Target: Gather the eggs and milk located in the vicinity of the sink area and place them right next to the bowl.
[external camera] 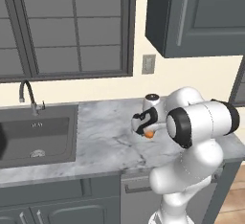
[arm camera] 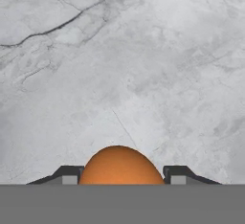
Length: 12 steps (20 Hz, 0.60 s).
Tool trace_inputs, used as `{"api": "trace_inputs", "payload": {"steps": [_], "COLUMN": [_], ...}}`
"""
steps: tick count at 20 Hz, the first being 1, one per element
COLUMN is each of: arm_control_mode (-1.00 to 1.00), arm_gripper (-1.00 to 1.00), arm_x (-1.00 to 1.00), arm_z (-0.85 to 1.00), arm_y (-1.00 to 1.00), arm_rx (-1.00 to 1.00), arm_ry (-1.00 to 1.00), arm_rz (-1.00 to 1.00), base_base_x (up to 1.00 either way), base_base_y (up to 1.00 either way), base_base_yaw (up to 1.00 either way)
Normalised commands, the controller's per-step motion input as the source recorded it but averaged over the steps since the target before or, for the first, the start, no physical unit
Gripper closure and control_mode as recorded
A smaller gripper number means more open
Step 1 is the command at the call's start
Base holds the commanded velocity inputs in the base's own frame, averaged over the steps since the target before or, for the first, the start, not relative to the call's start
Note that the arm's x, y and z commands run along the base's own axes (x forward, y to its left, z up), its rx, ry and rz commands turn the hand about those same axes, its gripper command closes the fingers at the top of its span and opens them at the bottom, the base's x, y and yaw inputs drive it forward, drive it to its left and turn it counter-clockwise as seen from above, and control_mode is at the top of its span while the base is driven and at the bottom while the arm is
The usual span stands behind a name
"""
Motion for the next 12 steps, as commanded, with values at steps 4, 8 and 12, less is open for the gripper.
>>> {"api": "trace_inputs", "payload": {"steps": [4, 8, 12], "arm_control_mode": [-1.00, -1.00, -1.00], "arm_gripper": [1.00, 1.00, 1.00], "arm_x": [-0.07, -0.39, -0.49], "arm_z": [0.31, 0.63, 0.62], "arm_y": [0.00, 0.00, 0.00], "arm_rx": [0.00, 0.00, 0.00], "arm_ry": [0.04, 0.03, 0.00], "arm_rz": [-0.04, -0.13, -0.13], "base_base_x": [0.00, 0.00, 0.00], "base_base_y": [0.00, 0.00, 0.00], "base_base_yaw": [0.00, 0.00, 0.00]}}
